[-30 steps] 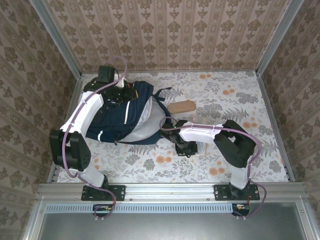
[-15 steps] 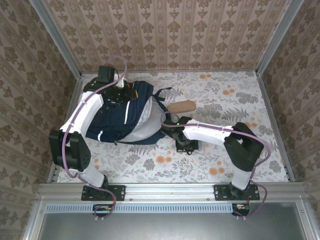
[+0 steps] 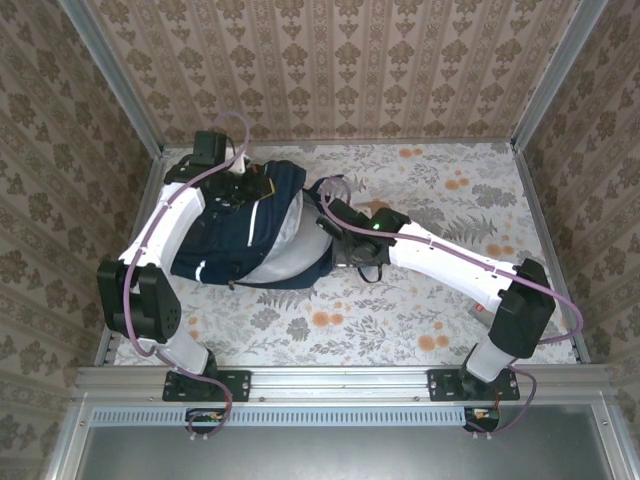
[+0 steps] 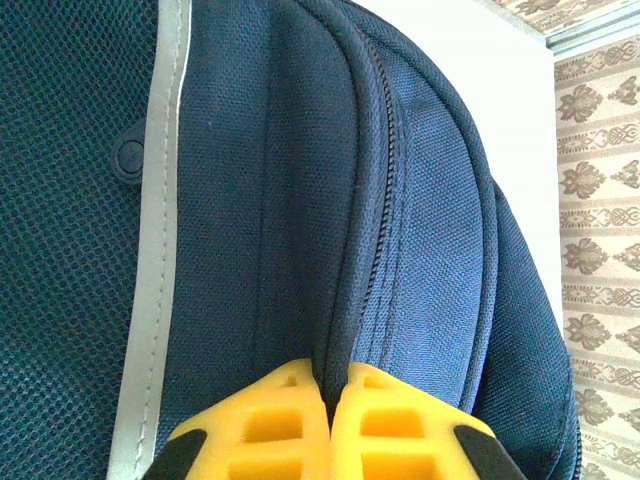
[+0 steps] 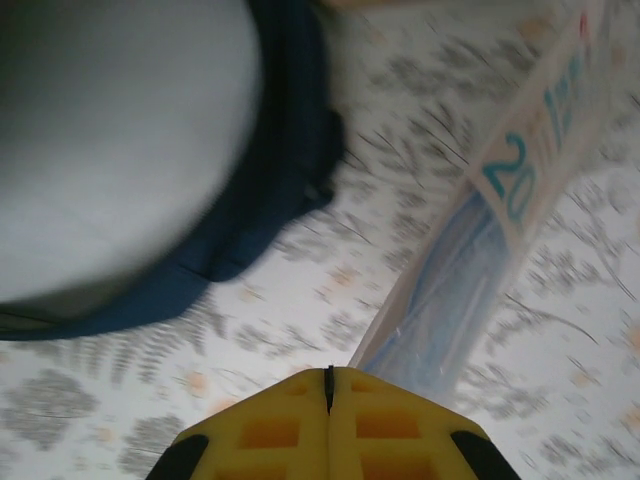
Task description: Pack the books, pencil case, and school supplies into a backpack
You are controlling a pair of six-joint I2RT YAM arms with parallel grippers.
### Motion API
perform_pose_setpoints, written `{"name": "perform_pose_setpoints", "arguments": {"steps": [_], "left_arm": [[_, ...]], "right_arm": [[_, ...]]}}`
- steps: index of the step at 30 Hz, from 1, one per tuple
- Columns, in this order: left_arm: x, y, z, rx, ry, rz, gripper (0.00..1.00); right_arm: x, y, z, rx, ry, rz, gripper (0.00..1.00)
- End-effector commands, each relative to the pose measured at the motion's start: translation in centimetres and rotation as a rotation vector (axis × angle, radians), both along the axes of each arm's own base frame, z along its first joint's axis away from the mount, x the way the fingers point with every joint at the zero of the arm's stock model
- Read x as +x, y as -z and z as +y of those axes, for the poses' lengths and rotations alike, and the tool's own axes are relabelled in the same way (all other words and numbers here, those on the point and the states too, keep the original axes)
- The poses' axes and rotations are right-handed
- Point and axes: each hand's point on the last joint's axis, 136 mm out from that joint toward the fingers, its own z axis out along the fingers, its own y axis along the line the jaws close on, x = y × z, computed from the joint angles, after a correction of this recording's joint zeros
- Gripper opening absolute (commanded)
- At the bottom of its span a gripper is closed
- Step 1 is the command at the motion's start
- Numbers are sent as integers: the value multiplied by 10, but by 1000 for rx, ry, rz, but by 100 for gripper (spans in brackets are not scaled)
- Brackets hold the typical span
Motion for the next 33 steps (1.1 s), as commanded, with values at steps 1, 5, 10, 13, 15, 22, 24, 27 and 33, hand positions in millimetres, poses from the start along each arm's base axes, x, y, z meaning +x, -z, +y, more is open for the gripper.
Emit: {"name": "perform_pose_setpoints", "arguments": {"steps": [1,5,10,13,15,22,24,27,33], "left_arm": [[0,-41,-3,-83,-1,-90,0],[0,-43,0,-94,-13,-91,0],[-1,-43,4,-96,-24,-92,0],[-1,-41,8,-94,-33,-91,0],[-1,-39,10,-93,-37,-89,0],[1,-36,10,-98,-35,-80,0],[1,-34,9,-101,-32,-74,0],[2,-33,7,-101,-30,-71,0],[3,-30,7,-99,-28,-65,0]], "right_arm": [[24,-44,46,140,-107,-130,0],[45,-68,88,218,-178,-184,0],[65,-69,118,237,-204,-180,0],[71,-56,120,231,-181,-150,0],[71,-46,113,229,-152,-125,5],[61,-1,69,232,-11,-46,25],[56,16,50,224,45,-17,32],[46,46,17,191,136,46,36],[21,89,-37,135,286,115,40]]}}
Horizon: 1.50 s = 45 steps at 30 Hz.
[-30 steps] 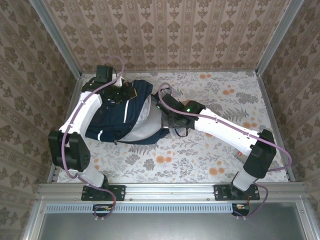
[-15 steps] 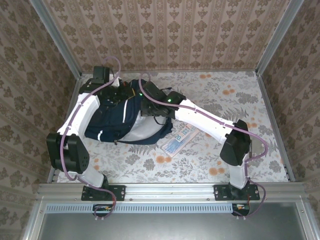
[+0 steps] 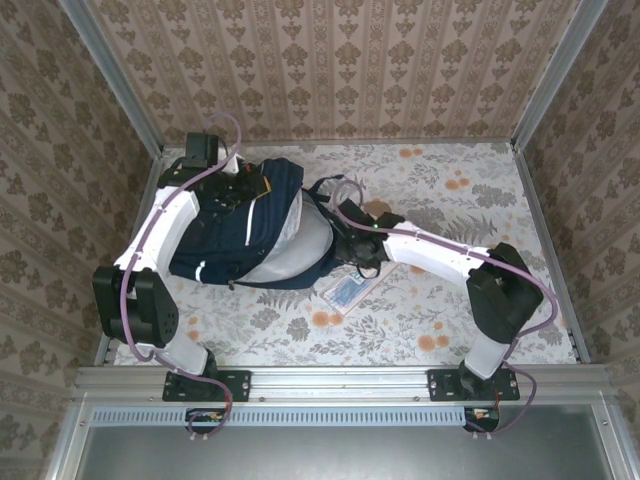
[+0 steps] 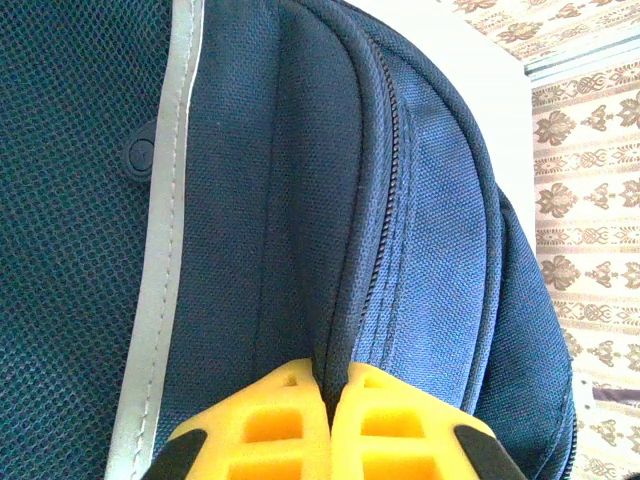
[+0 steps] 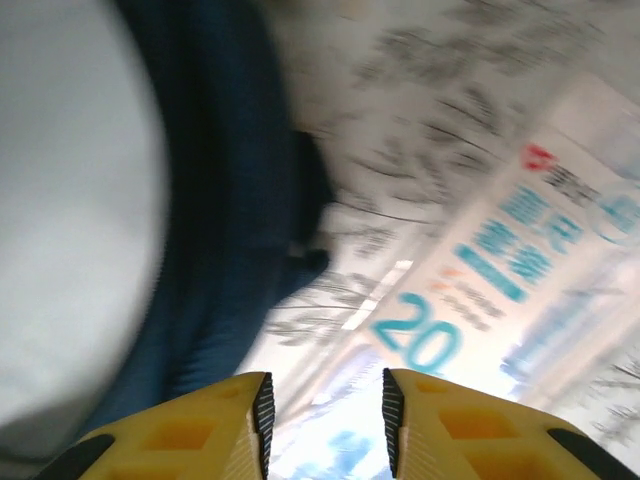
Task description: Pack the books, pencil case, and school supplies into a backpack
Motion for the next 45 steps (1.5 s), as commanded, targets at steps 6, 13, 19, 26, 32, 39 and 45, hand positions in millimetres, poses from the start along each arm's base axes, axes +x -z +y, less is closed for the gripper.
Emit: {"name": "perform_pose_setpoints", "arguments": {"steps": [6,13,19,26,32,39,45], "left_arm": [[3,-23,-5,-51,11,-62,0],[1,-22,-7,-48,18,-60,0],[1,-20,-6,-42,17,-56,0],[2,-19,-5,-31,16,-56,0],[4,-18,-3,-29,12,-55,0],[6,-16,-2,-31,11,-48,0],[7,-16,-3,-33,13,-47,0]], "right_arm": [[8,20,-62,-16,103,9,44],[43,30,-99,-42,5,-7,52],[66,41,-118,-33,-27,7,53],[68,67,-103,85,-107,113,49],[58,75,-99,115,-140,150,41],[45,71,-96,136,-176,166,31],[35,58,-102,114,-185,147,0]]}}
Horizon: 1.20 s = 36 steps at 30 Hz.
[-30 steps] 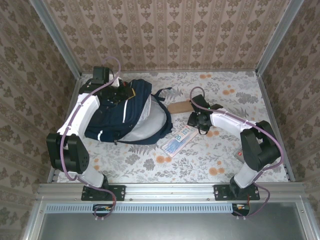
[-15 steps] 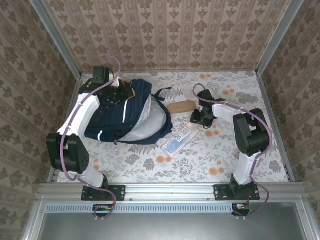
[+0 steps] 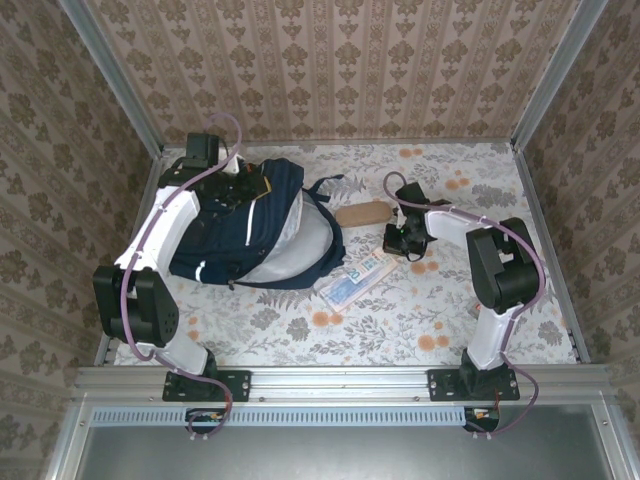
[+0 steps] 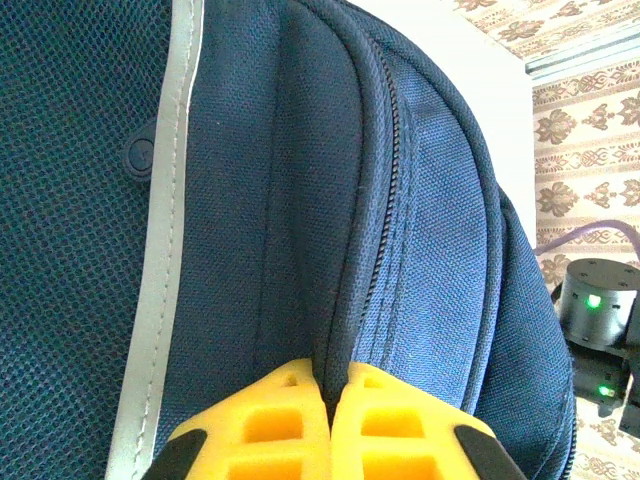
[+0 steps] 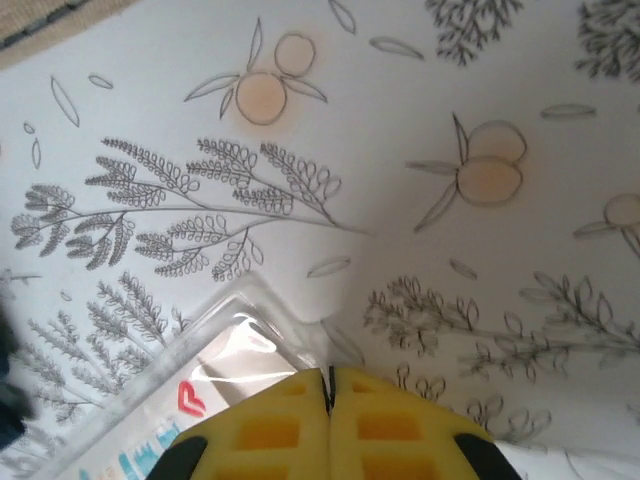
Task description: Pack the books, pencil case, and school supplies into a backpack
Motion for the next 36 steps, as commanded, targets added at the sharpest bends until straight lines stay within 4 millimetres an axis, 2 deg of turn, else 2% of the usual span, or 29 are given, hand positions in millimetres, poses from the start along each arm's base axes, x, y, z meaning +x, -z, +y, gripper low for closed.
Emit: {"name": "perform_pose_setpoints", "arguments": {"steps": [1,3,9,13,20,26,29,31,33,36], "left_arm": [[7,-19,-2,-34,11,-52,0],[7,-20,-2,-35,11,-54,0],[7,-25,-3,-42,8,-63,0],[9,-29,-2,-47,3,-68,0],[10,-37,-1,-48,-6,-86,0],[8,-39,-1,-50,-8,-92,0],[7,-40,-1,-52,-11,-95,0],[5,-42,0,-50,-13,-99,0],[4,-43,2,-48,-17,-103,0],[3,-44,3,-48,-21,-107,0]], "right_arm": [[-17,-19,0,8,-22,-3,0],[-15,-44,2,35,-18,-62,0],[-10,-143,18,162,-22,-275,0],[-9,-207,41,273,-63,-398,0],[-10,-297,88,436,-152,-550,0],[-16,-352,140,547,-265,-622,0],[-17,-363,159,604,-289,-627,0],[-14,-354,164,618,-278,-605,0],[-9,-333,166,611,-254,-572,0],[-3,-290,170,592,-206,-513,0]]}}
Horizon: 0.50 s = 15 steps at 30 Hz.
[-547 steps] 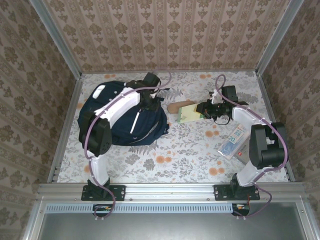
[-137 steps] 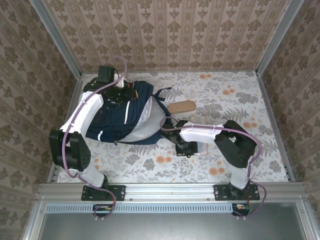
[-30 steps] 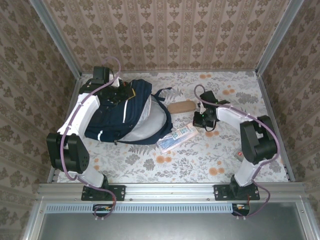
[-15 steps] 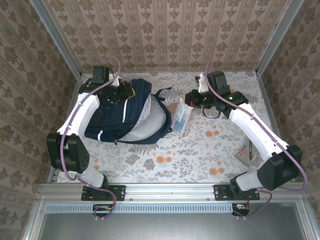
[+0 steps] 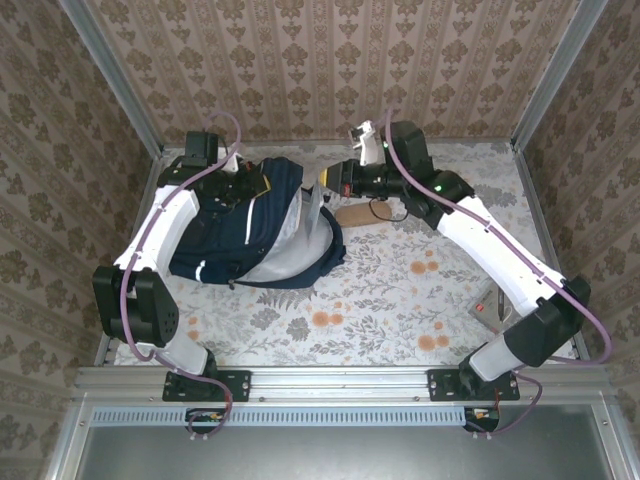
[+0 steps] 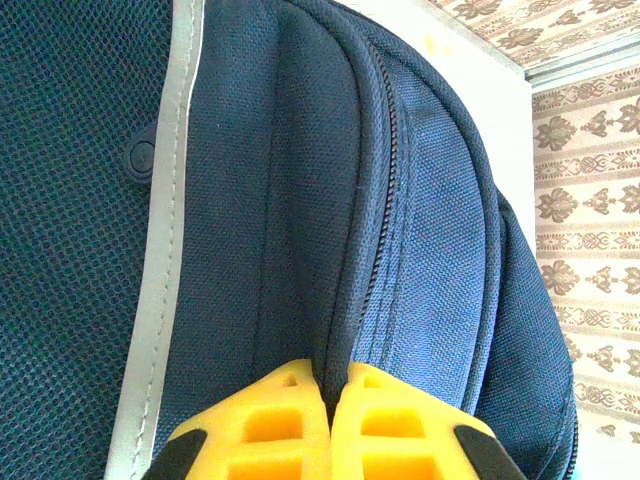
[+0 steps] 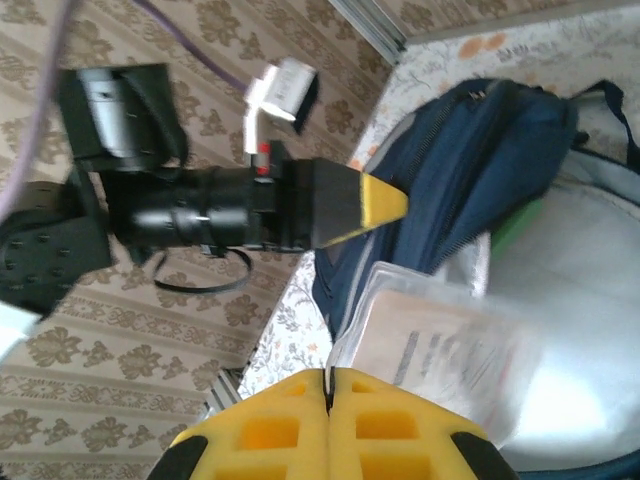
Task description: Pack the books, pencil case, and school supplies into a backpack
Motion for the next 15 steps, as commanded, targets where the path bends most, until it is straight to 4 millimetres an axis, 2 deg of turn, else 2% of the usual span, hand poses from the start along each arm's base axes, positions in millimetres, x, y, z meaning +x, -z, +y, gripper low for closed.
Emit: {"name": "perform_pose_setpoints", "arguments": {"steps": [1,4,7,15], "left_arm": [[1,-41,3,-49,-12,-104,0],[-1,-41,2,-52,-9,-104,0],[-2,-42,2,-53,-9,-106,0],[-5,-42,3,-55,-8,-103,0]], "right_arm": [[11,47,9,14,34,91,0],[10,95,22,8,32,178,0],[9,128,36,-23,21,227,0],[35,189,26,-206,135,305,0]]}}
